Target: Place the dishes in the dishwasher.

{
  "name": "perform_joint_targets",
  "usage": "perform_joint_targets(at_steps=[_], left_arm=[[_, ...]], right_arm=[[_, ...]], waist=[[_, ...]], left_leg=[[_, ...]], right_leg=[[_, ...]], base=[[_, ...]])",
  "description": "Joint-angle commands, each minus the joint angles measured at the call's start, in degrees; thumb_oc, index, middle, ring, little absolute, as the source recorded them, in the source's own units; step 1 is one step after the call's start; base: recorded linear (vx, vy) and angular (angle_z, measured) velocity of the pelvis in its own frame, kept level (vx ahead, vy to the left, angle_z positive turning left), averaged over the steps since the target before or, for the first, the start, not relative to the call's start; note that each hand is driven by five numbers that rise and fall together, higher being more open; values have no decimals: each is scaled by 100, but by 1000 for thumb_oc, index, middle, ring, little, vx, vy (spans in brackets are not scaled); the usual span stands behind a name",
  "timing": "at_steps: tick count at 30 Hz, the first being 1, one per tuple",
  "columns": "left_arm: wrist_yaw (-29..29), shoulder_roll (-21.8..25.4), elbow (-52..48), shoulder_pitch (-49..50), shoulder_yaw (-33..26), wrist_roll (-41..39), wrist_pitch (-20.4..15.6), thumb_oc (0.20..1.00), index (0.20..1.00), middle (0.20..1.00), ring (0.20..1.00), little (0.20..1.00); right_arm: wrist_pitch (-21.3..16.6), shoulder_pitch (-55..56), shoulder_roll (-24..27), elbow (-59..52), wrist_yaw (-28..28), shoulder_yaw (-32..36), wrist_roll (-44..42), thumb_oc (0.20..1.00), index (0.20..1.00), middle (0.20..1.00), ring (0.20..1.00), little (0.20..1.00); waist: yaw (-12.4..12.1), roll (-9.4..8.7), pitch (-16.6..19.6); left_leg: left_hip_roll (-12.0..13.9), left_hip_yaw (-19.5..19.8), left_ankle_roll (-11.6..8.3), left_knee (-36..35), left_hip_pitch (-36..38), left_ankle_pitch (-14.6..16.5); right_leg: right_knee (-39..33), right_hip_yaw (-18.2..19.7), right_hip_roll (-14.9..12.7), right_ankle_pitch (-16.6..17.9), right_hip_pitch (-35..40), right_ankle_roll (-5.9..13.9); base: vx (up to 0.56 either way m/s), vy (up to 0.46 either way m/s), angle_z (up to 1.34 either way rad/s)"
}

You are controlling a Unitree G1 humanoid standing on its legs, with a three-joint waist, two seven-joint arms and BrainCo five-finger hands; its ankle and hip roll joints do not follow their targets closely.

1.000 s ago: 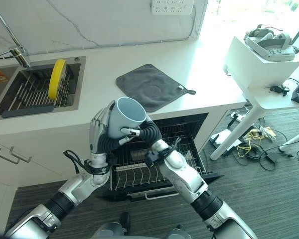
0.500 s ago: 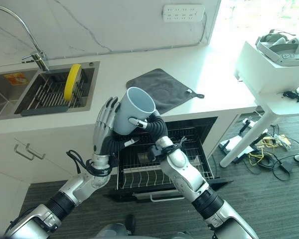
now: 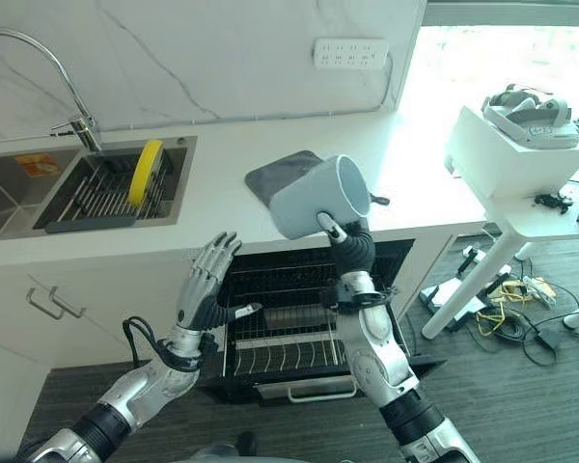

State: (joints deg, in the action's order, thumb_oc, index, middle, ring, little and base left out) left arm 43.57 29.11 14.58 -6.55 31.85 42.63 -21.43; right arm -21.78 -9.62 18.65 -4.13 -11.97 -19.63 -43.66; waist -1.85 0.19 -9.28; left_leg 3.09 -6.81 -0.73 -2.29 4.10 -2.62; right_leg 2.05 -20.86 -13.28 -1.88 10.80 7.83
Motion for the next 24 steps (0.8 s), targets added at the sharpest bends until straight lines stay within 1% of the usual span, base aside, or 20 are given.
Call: perform_joint_targets(at_steps=[1, 2, 3, 4, 5, 7, 8, 9, 10, 11, 12, 13, 14, 15, 17, 19, 20, 24], left_arm=[[-774, 196, -127, -186, 97, -394, 48, 1000, 1000, 1000, 1000, 1000], [-1109, 272, -38, -122, 71, -589, 156, 1000, 1000, 1000, 1000, 1000], [-1482, 283, 86, -72, 65, -711, 404, 1000, 1000, 1000, 1000, 1000], [-1808, 304, 268, -17, 90, -783, 618, 1000, 1000, 1000, 1000, 1000], [-2147, 343, 406, 9, 173, -765, 674, 1000, 1000, 1000, 1000, 1000], [-2571, 414, 462, 11, 292, -935, 571, 1000, 1000, 1000, 1000, 1000], [-3189, 481, 426, -45, 391, -1265, 537, 1000, 1000, 1000, 1000, 1000], [-4066, 543, 380, -126, 539, -2131, 959, 1000, 1000, 1000, 1000, 1000], [-4631, 539, 370, -182, 594, -2637, 1204, 1000, 1000, 1000, 1000, 1000], [-5260, 651, 142, -283, 675, -3047, 1538, 1000, 1000, 1000, 1000, 1000], [-5553, 779, -39, -395, 706, -3234, 1740, 1000, 1000, 1000, 1000, 1000], [-5744, 841, -132, -453, 713, -3335, 1846, 1000, 1000, 1000, 1000, 1000], [-6108, 936, -234, -508, 727, -3822, 2149, 1000, 1000, 1000, 1000, 1000], [-6642, 926, -307, -509, 689, -4436, 2688, 1000, 1000, 1000, 1000, 1000], [-7565, 936, -320, -497, 768, -4815, 3302, 1000, 1000, 1000, 1000, 1000], [-7848, 1021, -249, -550, 835, -4854, 3418, 1000, 1000, 1000, 1000, 1000], [-7954, 1121, -186, -614, 842, -4874, 3405, 1000, 1000, 1000, 1000, 1000], [-8014, 1358, -170, -800, 834, -4845, 3288, 1000, 1000, 1000, 1000, 1000]], right_arm=[[-138, -219, 181, -65, 301, 147, 297, 200, 200, 200, 200, 200], [-121, -97, 262, 132, 399, 218, 379, 200, 200, 200, 200, 200], [-98, -31, 300, 321, 493, 288, 493, 200, 200, 200, 200, 200], [-151, 23, 362, 547, 671, 379, 637, 200, 200, 200, 200, 200], [-102, 27, 476, 707, 744, 459, 877, 200, 200, 200, 200, 200], [27, -44, 653, 889, 708, 558, 1032, 200, 200, 200, 200, 200], [101, -129, 809, 1057, 728, 634, 1098, 200, 200, 200, 200, 200], [205, -275, 957, 1259, 773, 693, 1202, 200, 200, 200, 200, 200], [268, -397, 1078, 1396, 818, 726, 1256, 200, 200, 200, 200, 200], [469, -616, 1343, 1527, 865, 811, 1387, 200, 200, 200, 200, 200], [589, -738, 1497, 1621, 860, 864, 1429, 200, 200, 200, 200, 200], [651, -788, 1562, 1693, 889, 894, 1448, 200, 200, 200, 200, 200], [661, -848, 1651, 1834, 930, 928, 1495, 200, 200, 200, 200, 200], [631, -907, 1717, 1988, 975, 954, 1543, 200, 200, 200, 200, 200], [559, -1148, 1865, 2296, 1103, 1008, 1852, 200, 200, 200, 200, 200], [626, -1382, 1976, 2441, 1064, 936, 2024, 200, 200, 200, 200, 200], [677, -1561, 2076, 2600, 1066, 887, 2023, 200, 200, 200, 200, 200], [762, -1974, 2288, 3048, 1073, 800, 2060, 200, 200, 200, 200, 200]], waist=[[46, 114, -109], [93, 119, -116], [118, 118, -114], [147, 116, -130], [166, 115, -168], [180, 111, -243], [181, 109, -345], [192, 126, -437], [194, 151, -503], [211, 217, -635], [224, 255, -722], [230, 269, -776], [237, 280, -867], [227, 299, -946], [212, 330, -1136], [188, 342, -1269], [160, 350, -1357], [74, 375, -1545]], left_leg=[[547, -603, -225, 472, 414, 732], [574, -651, -240, 457, 415, 701], [587, -677, -253, 447, 406, 680], [599, -684, -264, 484, 383, 676], [611, -679, -266, 598, 333, 693], [635, -667, -269, 790, 228, 724], [665, -646, -275, 998, 130, 799], [687, -620, -287, 1176, -4, 846], [701, -589, -292, 1264, -95, 866], [712, -570, -305, 1347, -225, 869], [709, -578, -303, 1366, -317, 841], [704, -585, -299, 1392, -363, 844], [696, -593, -299, 1470, -428, 882], [689, -588, -280, 1526, -507, 891], [663, -546, -260, 1699, -722, 936], [659, -521, -254, 1834, -887, 952], [671, -498, -244, 1932, -1017, 961], [671, -417, -219, 2085, -1291, 965]], right_leg=[[535, 247, 41, -545, -209, -80], [511, 247, 54, -537, -210, -82], [476, 243, 71, -521, -211, -78], [497, 249, 84, -527, -232, -74], [596, 254, 90, -561, -283, -85], [753, 254, 78, -599, -376, -103], [919, 253, 50, -666, -454, -118], [1065, 267, 24, -702, -583, -127], [1147, 286, 12, -721, -679, -131], [1259, 310, -21, -738, -834, -115], [1325, 305, -58, -710, -956, -97], [1387, 299, -86, -710, -1021, -84], [1527, 302, -138, -746, -1120, -60], [1630, 288, -177, -752, -1214, -49], [1892, 301, -252, -787, -1451, -24], [2095, 310, -311, -801, -1644, -6], [2228, 325, -348, -815, -1781, -11], [2444, 366, -395, -841, -2059, -33]], base=[[-36, 50, 0], [-20, 48, -4], [5, 39, -4], [12, 24, -6], [11, 17, -8], [-15, 6, -6], [-70, 10, 8], [-93, 24, 26], [-136, 62, 33], [-157, 75, 26], [-154, 70, 10], [-124, 43, 16], [-99, 23, 25], [-100, 9, 37], [-120, -15, 25], [-137, -38, 19], [-121, -43, 23], [-106, -45, 17]])
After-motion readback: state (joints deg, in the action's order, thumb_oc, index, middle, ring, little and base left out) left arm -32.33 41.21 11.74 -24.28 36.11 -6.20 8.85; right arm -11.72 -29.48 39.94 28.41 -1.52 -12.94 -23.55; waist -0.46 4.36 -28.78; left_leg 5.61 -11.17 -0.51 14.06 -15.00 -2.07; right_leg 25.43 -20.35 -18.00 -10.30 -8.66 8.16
